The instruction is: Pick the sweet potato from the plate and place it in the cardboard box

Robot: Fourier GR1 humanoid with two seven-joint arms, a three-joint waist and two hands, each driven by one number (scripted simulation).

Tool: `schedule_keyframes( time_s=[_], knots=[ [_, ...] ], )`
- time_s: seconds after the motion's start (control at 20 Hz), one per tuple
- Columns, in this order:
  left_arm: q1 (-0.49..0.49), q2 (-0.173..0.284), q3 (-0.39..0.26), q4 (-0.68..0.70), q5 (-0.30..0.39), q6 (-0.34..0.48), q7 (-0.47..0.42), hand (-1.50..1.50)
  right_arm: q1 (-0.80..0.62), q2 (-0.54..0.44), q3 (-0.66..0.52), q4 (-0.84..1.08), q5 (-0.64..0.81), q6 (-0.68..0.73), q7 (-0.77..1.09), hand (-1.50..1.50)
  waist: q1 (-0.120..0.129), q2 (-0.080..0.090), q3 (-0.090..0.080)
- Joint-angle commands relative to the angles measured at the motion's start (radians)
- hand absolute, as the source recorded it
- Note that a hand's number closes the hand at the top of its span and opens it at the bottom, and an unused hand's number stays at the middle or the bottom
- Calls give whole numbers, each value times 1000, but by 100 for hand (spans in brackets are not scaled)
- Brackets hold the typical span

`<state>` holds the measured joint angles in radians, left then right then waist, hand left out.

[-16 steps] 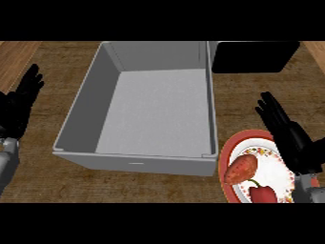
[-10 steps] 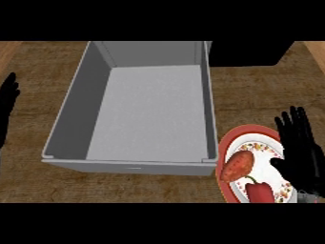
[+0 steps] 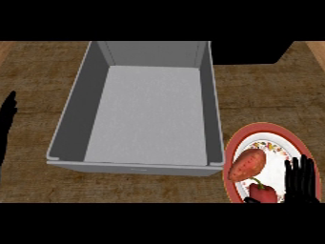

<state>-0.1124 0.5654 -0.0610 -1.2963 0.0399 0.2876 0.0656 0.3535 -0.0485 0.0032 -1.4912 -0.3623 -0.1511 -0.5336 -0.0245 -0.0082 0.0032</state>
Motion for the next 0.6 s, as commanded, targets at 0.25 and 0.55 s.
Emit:
schedule_keyframes(
  time_s=[0.25, 0.55],
  knots=[
    [46, -21, -9, -17, -22, -18, -38, 0, 40, -72, -50, 204, 87, 45, -306, -150, 32, 8, -3],
    [7, -11, -1, -21, -25, -22, 4, 0, 74, -270, 24, 139, 233, 55, -125, -150, 36, 9, -4]
  ],
)
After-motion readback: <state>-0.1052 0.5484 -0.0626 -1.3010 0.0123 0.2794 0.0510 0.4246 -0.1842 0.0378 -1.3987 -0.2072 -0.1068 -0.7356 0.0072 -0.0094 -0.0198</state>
